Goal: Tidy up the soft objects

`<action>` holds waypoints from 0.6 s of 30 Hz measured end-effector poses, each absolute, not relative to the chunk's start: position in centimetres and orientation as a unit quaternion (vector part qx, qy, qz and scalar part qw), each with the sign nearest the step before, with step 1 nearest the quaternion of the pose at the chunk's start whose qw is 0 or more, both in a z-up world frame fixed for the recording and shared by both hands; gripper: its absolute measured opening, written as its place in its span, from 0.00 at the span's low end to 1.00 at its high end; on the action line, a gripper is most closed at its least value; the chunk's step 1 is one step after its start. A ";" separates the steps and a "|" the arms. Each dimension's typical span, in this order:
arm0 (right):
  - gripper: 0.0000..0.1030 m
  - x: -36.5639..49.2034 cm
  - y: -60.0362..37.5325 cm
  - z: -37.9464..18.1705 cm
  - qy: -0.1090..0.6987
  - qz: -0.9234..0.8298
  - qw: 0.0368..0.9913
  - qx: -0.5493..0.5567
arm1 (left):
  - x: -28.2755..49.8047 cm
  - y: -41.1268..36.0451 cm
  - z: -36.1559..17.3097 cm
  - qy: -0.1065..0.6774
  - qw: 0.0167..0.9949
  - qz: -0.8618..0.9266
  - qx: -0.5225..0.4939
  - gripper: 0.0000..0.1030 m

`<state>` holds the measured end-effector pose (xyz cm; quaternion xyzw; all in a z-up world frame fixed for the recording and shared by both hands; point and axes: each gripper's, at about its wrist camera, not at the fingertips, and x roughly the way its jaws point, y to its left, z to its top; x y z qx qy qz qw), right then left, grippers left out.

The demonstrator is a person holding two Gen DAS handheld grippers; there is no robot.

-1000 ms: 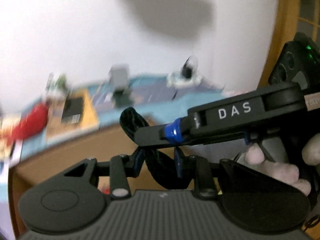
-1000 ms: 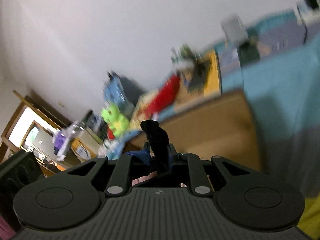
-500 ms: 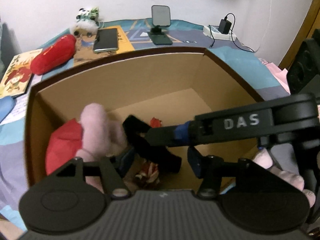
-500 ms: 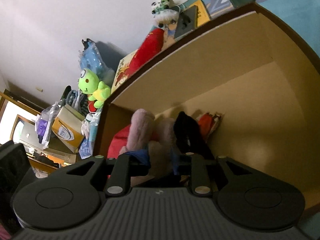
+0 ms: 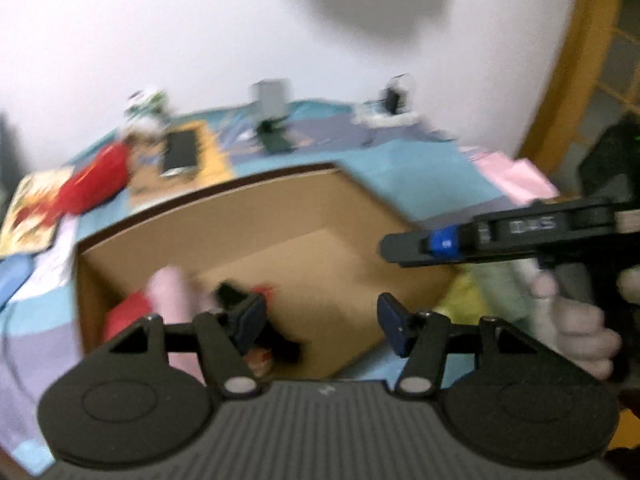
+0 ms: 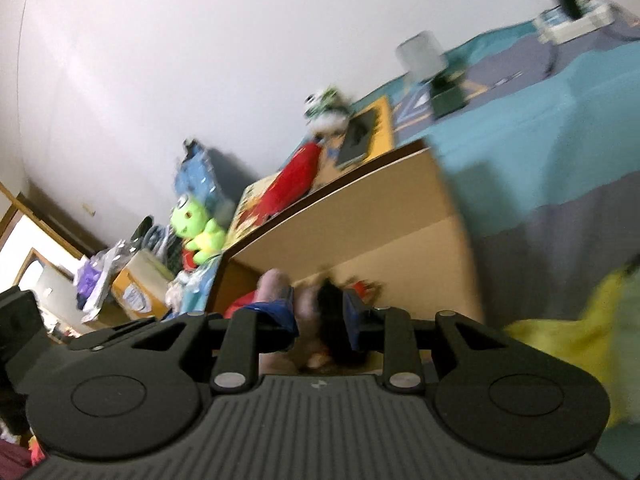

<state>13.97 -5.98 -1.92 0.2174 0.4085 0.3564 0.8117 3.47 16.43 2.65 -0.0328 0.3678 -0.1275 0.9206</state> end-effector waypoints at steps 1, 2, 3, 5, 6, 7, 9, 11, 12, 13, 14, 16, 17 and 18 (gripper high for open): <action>0.10 14.0 -7.3 -1.8 0.405 0.349 0.818 0.215 | 3.4 15.1 2.9 0.361 0.920 -0.145 -0.034 0.58; 0.10 14.1 -8.6 -1.9 0.401 0.341 0.824 0.210 | 3.4 13.9 2.8 0.360 0.919 -0.160 -0.036 0.58; 0.10 14.3 -10.0 -1.9 0.399 0.334 0.829 0.205 | 3.5 12.4 2.7 0.360 0.915 -0.178 -0.038 0.58; 0.10 14.7 -12.3 -2.0 0.398 0.315 0.840 0.191 | 3.8 9.4 2.0 0.366 0.907 -0.207 -0.041 0.59; 0.10 14.9 -13.5 -2.1 0.398 0.305 0.846 0.182 | 4.0 8.0 1.6 0.371 0.902 -0.216 -0.042 0.59; 0.10 15.3 -14.8 -2.3 0.398 0.296 0.851 0.173 | 4.2 6.6 1.1 0.376 0.897 -0.226 -0.045 0.59; 0.10 15.7 -16.7 -2.7 0.401 0.284 0.857 0.159 | 4.8 3.8 -0.3 0.389 0.887 -0.243 -0.057 0.59; 0.10 16.5 -18.6 -3.3 0.402 0.273 0.862 0.144 | 5.5 1.3 -2.0 0.407 0.873 -0.257 -0.073 0.59; 0.10 17.0 -19.2 -3.6 0.403 0.272 0.863 0.136 | 5.9 0.1 -3.0 0.418 0.867 -0.259 -0.079 0.59; 0.10 17.5 -19.8 -3.8 0.406 0.271 0.864 0.126 | 6.2 -1.2 -3.9 0.428 0.862 -0.258 -0.082 0.59; 0.10 18.0 -20.5 -4.2 0.410 0.274 0.862 0.116 | 6.5 -2.2 -4.7 0.436 0.858 -0.258 -0.084 0.59; 0.10 19.1 -21.2 -5.2 0.421 0.281 0.857 0.094 | 7.3 -4.2 -6.4 0.454 0.849 -0.250 -0.097 0.59; 0.10 19.8 -21.4 -5.7 0.428 0.286 0.853 0.084 | 7.7 -4.9 -7.1 0.460 0.846 -0.249 -0.108 0.59; 0.10 20.3 -21.7 -6.2 0.435 0.294 0.848 0.077 | 7.7 -5.6 -7.6 0.463 0.843 -0.248 -0.118 0.59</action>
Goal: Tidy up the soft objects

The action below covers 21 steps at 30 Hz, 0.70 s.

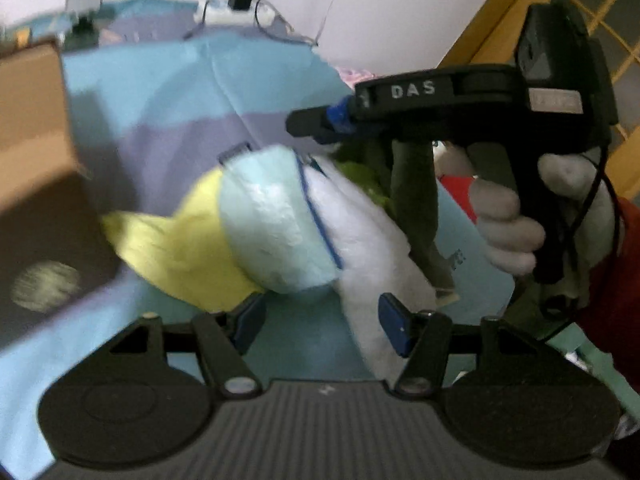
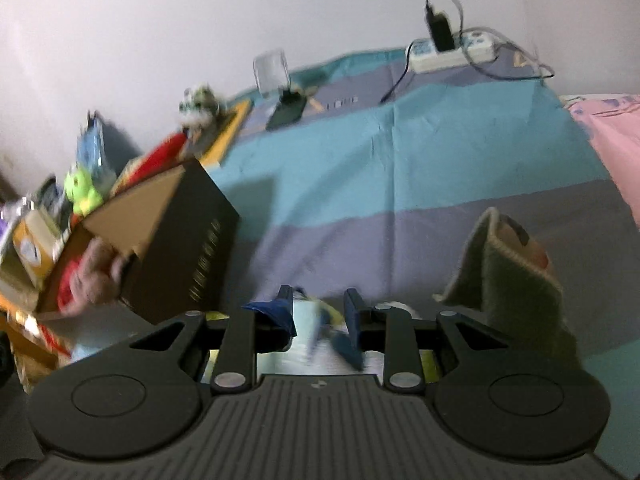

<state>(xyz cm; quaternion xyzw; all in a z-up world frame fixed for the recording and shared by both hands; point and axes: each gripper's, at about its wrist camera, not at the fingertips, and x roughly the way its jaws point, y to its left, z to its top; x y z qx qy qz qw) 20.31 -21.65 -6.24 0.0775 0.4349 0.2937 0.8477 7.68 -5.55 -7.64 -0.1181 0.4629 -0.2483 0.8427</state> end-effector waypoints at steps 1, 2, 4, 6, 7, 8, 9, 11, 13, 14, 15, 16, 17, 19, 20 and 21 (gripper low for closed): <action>0.10 20.8 -21.9 -6.7 0.442 0.302 0.841 0.076 | 7.8 -6.1 -8.3 0.468 0.840 -0.242 -0.126 0.59; 0.10 21.3 -22.0 -7.1 0.450 0.311 0.834 0.076 | 7.9 -6.4 -8.8 0.473 0.839 -0.234 -0.133 0.59; 0.10 22.1 -22.1 -7.8 0.462 0.333 0.819 0.076 | 8.3 -6.9 -10.0 0.484 0.836 -0.218 -0.143 0.59; 0.10 22.7 -21.9 -8.2 0.470 0.353 0.806 0.073 | 8.6 -7.2 -10.8 0.493 0.832 -0.205 -0.150 0.59; 0.11 23.0 -21.7 -8.4 0.472 0.361 0.801 0.072 | 8.8 -7.4 -10.9 0.495 0.832 -0.199 -0.153 0.59; 0.11 23.2 -21.5 -8.6 0.474 0.369 0.796 0.072 | 9.0 -7.5 -11.0 0.493 0.834 -0.194 -0.154 0.59; 0.12 23.4 -21.4 -8.7 0.477 0.377 0.791 0.073 | 9.1 -7.6 -10.9 0.490 0.837 -0.189 -0.154 0.59; 0.09 23.6 -21.2 -8.8 0.476 0.400 0.779 0.077 | 9.5 -7.8 -10.7 0.485 0.841 -0.182 -0.158 0.59; 0.06 23.4 -21.2 -8.5 0.466 0.422 0.774 0.073 | 10.0 -7.9 -10.6 0.481 0.843 -0.175 -0.162 0.59; 0.06 23.3 -21.1 -8.3 0.460 0.433 0.772 0.069 | 10.1 -8.1 -10.5 0.478 0.846 -0.173 -0.160 0.57; 0.04 23.3 -21.2 -8.2 0.457 0.440 0.770 0.067 | 10.0 -8.2 -10.4 0.474 0.850 -0.171 -0.155 0.46; 0.02 23.2 -21.2 -8.0 0.454 0.446 0.769 0.066 | 10.0 -8.1 -10.1 0.472 0.852 -0.170 -0.150 0.41; 0.02 23.0 -21.3 -7.7 0.449 0.452 0.768 0.065 | 10.0 -8.3 -9.9 0.473 0.853 -0.168 -0.143 0.40; 0.00 22.7 -21.5 -7.2 0.438 0.467 0.765 0.063 | 10.0 -8.5 -9.4 0.468 0.856 -0.170 -0.139 0.33; 0.00 22.5 -21.7 -6.9 0.435 0.475 0.762 0.064 | 9.8 -8.5 -9.0 0.464 0.858 -0.171 -0.138 0.29; 0.00 22.3 -21.8 -6.6 0.432 0.484 0.758 0.067 | 9.7 -8.4 -8.7 0.460 0.860 -0.172 -0.136 0.26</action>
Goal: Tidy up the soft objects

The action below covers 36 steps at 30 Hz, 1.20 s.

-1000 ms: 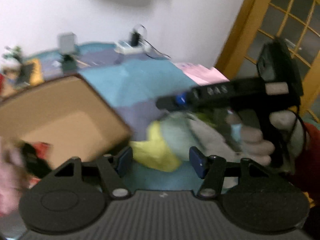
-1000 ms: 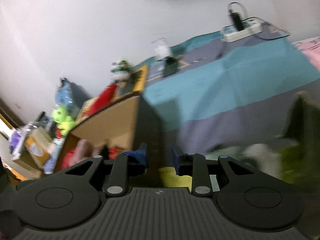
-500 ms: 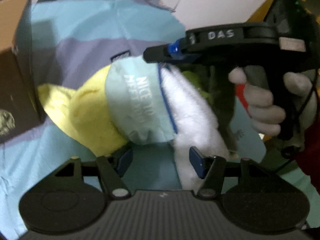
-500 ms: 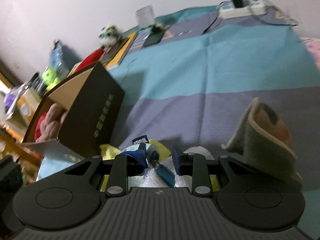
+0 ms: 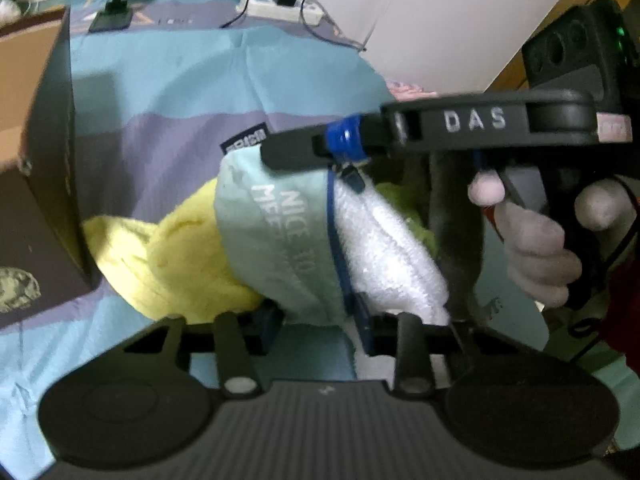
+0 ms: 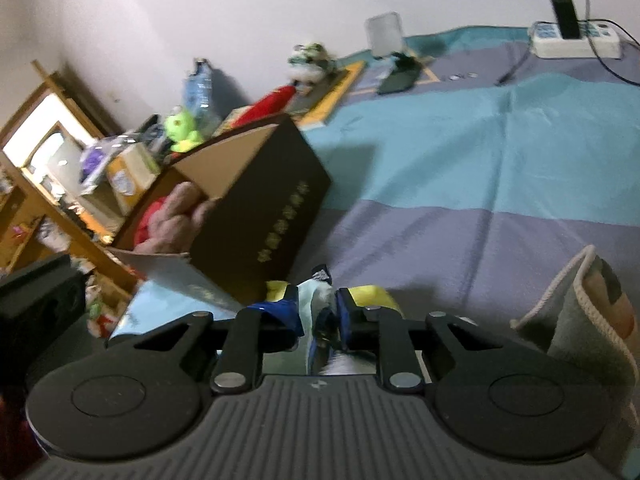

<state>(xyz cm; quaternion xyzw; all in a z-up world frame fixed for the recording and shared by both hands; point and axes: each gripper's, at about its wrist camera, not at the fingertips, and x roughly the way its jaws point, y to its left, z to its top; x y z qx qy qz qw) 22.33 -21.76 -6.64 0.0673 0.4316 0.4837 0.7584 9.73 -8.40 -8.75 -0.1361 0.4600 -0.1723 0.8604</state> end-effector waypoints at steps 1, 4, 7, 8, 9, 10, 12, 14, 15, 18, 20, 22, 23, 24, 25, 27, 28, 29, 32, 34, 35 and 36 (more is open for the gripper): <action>0.00 22.1 -21.8 -6.4 0.429 0.491 0.755 0.069 | 9.6 -8.3 -8.3 0.456 0.863 -0.173 -0.135 0.23; 0.00 21.2 -21.8 -5.6 0.422 0.513 0.744 0.072 | 9.1 -7.9 -7.2 0.446 0.867 -0.178 -0.135 0.13; 0.00 19.8 -21.5 -5.1 0.420 0.533 0.731 0.069 | 8.6 -7.6 -6.3 0.443 0.868 -0.185 -0.127 0.13; 0.00 19.3 -21.3 -5.0 0.422 0.538 0.726 0.069 | 8.3 -7.6 -6.1 0.444 0.867 -0.191 -0.125 0.13; 0.00 18.8 -21.1 -5.0 0.425 0.543 0.721 0.069 | 7.9 -7.4 -6.0 0.445 0.865 -0.196 -0.124 0.13; 0.00 18.2 -20.9 -5.0 0.427 0.546 0.717 0.068 | 7.6 -7.3 -5.9 0.445 0.864 -0.200 -0.123 0.13; 0.00 17.1 -20.4 -5.1 0.431 0.550 0.712 0.064 | 7.0 -7.1 -6.0 0.452 0.860 -0.207 -0.118 0.13; 0.00 16.1 -20.0 -5.4 0.437 0.550 0.709 0.065 | 6.4 -7.1 -6.5 0.461 0.857 -0.204 -0.110 0.13; 0.00 15.7 -19.9 -5.5 0.442 0.550 0.705 0.068 | 6.2 -7.0 -6.9 0.464 0.857 -0.198 -0.107 0.16; 0.00 14.5 -19.4 -5.7 0.452 0.554 0.694 0.078 | 5.0 -6.7 -7.5 0.467 0.861 -0.183 -0.087 0.43; 0.00 13.6 -18.9 -5.8 0.458 0.560 0.685 0.087 | 4.3 -6.4 -7.7 0.461 0.867 -0.173 -0.074 0.45; 0.00 12.7 -18.3 -5.7 0.458 0.563 0.683 0.083 | 3.7 -6.2 -7.8 0.454 0.873 -0.167 -0.058 0.45; 0.00 12.5 -18.0 -5.7 0.458 0.565 0.681 0.082 | 3.5 -6.0 -7.8 0.451 0.876 -0.165 -0.054 0.45; 0.00 12.3 -17.6 -5.6 0.459 0.568 0.678 0.085 | 3.4 -5.8 -7.8 0.447 0.878 -0.163 -0.053 0.45; 0.00 11.9 -17.4 -5.5 0.458 0.570 0.676 0.087 | 3.3 -5.6 -7.7 0.442 0.880 -0.163 -0.053 0.45; 0.00 11.5 -16.9 -5.1 0.450 0.567 0.684 0.082 | 3.0 -5.4 -7.1 0.425 0.888 -0.167 -0.050 0.45; 0.00 11.7 -17.0 -5.0 0.447 0.561 0.691 0.091 | 2.9 -5.5 -6.8 0.415 0.893 -0.165 -0.047 0.45; 0.00 12.2 -17.3 -4.9 0.449 0.552 0.694 0.112 | 2.7 -5.4 -6.7 0.408 0.897 -0.163 -0.044 0.45; 0.02 13.8 -18.7 -5.1 0.457 0.499 0.718 0.161 | 3.3 -4.9 -7.9 0.412 0.896 -0.157 -0.046 0.45; 0.04 14.1 -19.3 -5.4 0.461 0.467 0.738 0.157 | 3.9 -4.2 -9.0 0.426 0.888 -0.160 -0.066 0.42; 0.04 14.2 -19.5 -5.8 0.467 0.445 0.748 0.154 | 4.2 -3.8 -9.5 0.432 0.884 -0.163 -0.075 0.37; 0.04 14.3 -19.6 -6.4 0.478 0.426 0.752 0.158 | 4.5 -3.4 -9.8 0.436 0.881 -0.164 -0.080 0.36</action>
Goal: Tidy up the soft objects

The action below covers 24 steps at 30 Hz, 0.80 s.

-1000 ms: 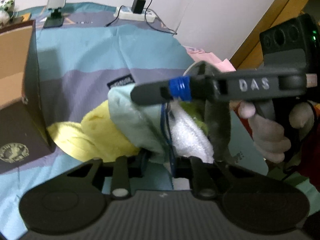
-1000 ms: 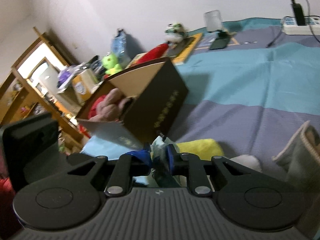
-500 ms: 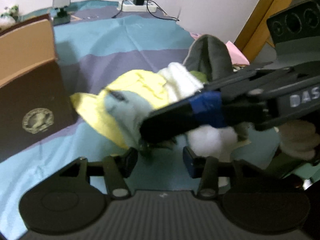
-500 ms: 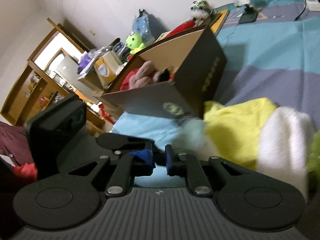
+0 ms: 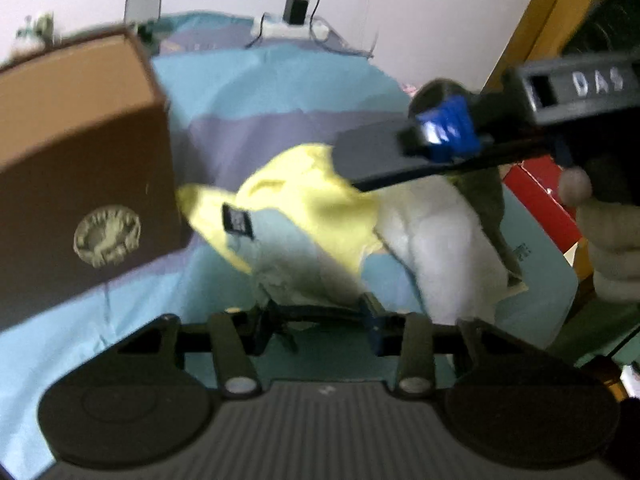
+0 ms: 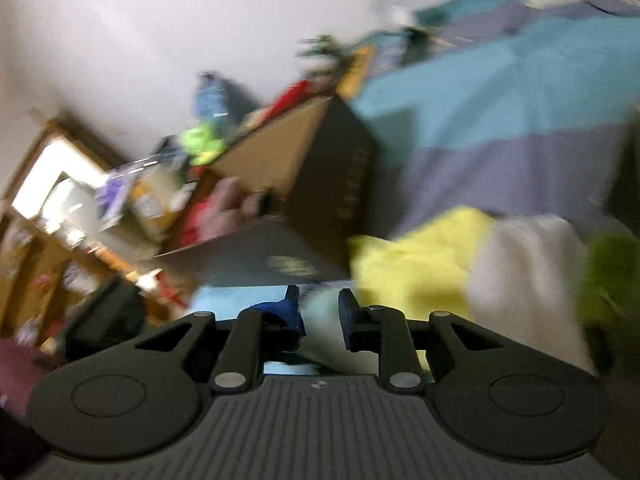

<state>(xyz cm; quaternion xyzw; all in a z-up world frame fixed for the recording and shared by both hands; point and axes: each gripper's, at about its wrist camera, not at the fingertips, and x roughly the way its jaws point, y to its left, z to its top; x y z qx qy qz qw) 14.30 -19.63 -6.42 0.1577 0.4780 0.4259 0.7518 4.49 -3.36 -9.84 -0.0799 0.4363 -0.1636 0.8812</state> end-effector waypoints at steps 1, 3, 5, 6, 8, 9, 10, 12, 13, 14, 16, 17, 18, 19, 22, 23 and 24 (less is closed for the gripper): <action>0.04 14.3 -19.5 -7.3 0.495 0.410 0.749 0.162 | 4.6 -3.0 -10.1 0.438 0.880 -0.166 -0.083 0.34; 0.04 13.7 -19.0 -8.7 0.511 0.394 0.747 0.160 | 4.9 -2.3 -10.2 0.438 0.876 -0.179 -0.091 0.17; 0.04 12.9 -18.2 -9.7 0.524 0.378 0.746 0.161 | 4.9 -1.6 -9.8 0.432 0.875 -0.194 -0.094 0.13; 0.04 12.5 -18.0 -10.0 0.525 0.371 0.747 0.171 | 4.8 -1.4 -9.6 0.429 0.875 -0.204 -0.094 0.09; 0.04 12.0 -17.8 -9.7 0.521 0.360 0.750 0.191 | 4.6 -1.0 -9.1 0.423 0.877 -0.215 -0.082 0.08; 0.04 11.8 -17.8 -9.5 0.520 0.356 0.749 0.203 | 4.4 -0.7 -8.9 0.418 0.878 -0.221 -0.077 0.08; 0.04 11.6 -17.8 -9.1 0.518 0.355 0.748 0.213 | 4.3 -0.3 -8.4 0.414 0.878 -0.228 -0.078 0.08; 0.04 11.1 -17.6 -7.9 0.509 0.358 0.749 0.227 | 3.7 0.3 -7.1 0.401 0.880 -0.244 -0.070 0.07; 0.04 10.8 -17.4 -7.0 0.502 0.362 0.751 0.230 | 3.3 0.6 -6.5 0.393 0.882 -0.251 -0.064 0.06; 0.04 10.4 -17.2 -5.9 0.491 0.369 0.754 0.235 | 2.9 1.0 -5.6 0.383 0.885 -0.259 -0.060 0.06; 0.04 9.8 -16.8 -3.8 0.467 0.387 0.756 0.246 | 2.3 2.0 -3.4 0.360 0.888 -0.279 -0.059 0.06; 0.04 9.7 -16.3 -2.6 0.450 0.396 0.762 0.245 | 1.9 2.6 -2.1 0.343 0.894 -0.284 -0.052 0.06; 0.04 9.6 -15.8 -1.4 0.435 0.405 0.766 0.244 | 1.6 3.3 -1.0 0.327 0.900 -0.286 -0.043 0.06; 0.04 9.8 -15.1 -0.2 0.418 0.415 0.770 0.245 | 1.5 4.1 0.2 0.311 0.906 -0.285 -0.032 0.06; 0.05 10.9 -12.4 1.6 0.376 0.436 0.776 0.258 | 1.5 6.6 3.1 0.268 0.926 -0.267 -0.007 0.06; 0.05 11.5 -11.5 1.8 0.368 0.438 0.776 0.265 | 1.8 7.4 3.7 0.261 0.929 -0.261 -0.006 0.08; 0.05 12.2 -10.4 1.8 0.366 0.436 0.776 0.273 | 2.3 8.5 4.2 0.257 0.933 -0.253 -0.008 0.08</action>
